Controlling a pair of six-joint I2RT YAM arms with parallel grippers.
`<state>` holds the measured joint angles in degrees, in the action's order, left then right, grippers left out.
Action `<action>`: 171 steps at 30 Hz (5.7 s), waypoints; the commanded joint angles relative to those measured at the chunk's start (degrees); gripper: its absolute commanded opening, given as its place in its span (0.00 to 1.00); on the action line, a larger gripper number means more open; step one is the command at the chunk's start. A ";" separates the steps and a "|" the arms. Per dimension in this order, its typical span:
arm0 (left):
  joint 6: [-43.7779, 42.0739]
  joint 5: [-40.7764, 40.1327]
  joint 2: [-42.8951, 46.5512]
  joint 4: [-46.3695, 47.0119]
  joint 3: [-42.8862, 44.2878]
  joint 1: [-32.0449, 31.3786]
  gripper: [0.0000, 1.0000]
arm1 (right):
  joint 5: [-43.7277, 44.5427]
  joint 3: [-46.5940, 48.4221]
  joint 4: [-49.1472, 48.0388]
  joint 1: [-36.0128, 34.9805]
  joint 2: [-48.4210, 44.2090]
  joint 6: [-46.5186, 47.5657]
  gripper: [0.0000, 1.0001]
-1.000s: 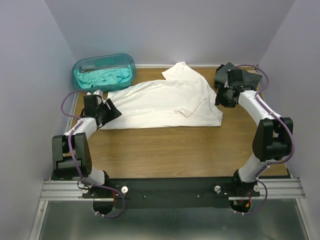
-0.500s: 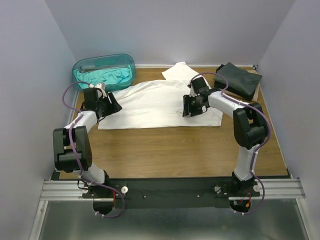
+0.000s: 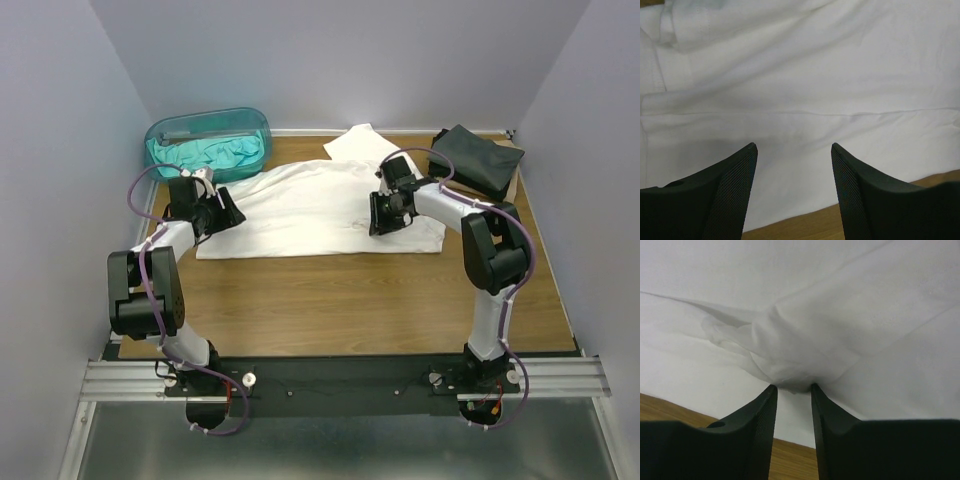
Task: Fold and stack the t-shirts
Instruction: Fold the tshirt
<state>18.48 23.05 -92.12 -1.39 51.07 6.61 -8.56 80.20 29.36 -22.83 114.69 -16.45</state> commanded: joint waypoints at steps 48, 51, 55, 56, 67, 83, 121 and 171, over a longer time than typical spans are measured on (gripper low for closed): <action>4.01 -0.36 -0.52 5.60 -1.41 -3.70 0.68 | 8.29 16.58 -1.06 -3.63 3.27 0.19 0.93; 6.83 -1.42 -1.84 7.10 -1.32 -5.46 0.68 | 10.93 11.22 -1.76 -2.93 1.68 -0.77 0.93; 9.20 -1.34 -4.29 8.86 -1.76 -5.56 0.68 | 10.75 4.10 -5.18 -1.61 -0.34 -2.79 0.94; 9.38 -1.34 -4.73 9.21 -2.11 -5.56 0.68 | 10.67 1.04 -5.98 -1.34 -0.78 -3.06 0.94; 13.33 -3.01 -3.43 4.56 -7.21 -5.56 0.68 | 11.11 -10.94 -8.45 -0.11 -5.18 -4.03 0.93; 22.56 -3.18 21.79 -4.58 -22.68 -5.64 0.68 | 1.26 -30.20 -0.19 -0.20 -22.92 -8.43 0.91; 21.77 -6.53 12.64 -0.98 -23.81 -12.94 0.68 | 8.91 -30.27 -6.52 -0.11 -16.95 -9.04 0.92; 2.53 -24.54 -10.80 -15.40 21.88 -8.46 0.64 | 15.24 36.42 -5.02 10.52 24.43 4.32 0.66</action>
<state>22.35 -1.65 -103.24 -17.21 73.47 -2.17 5.06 113.34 25.30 -12.67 136.75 -14.04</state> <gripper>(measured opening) 0.641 0.677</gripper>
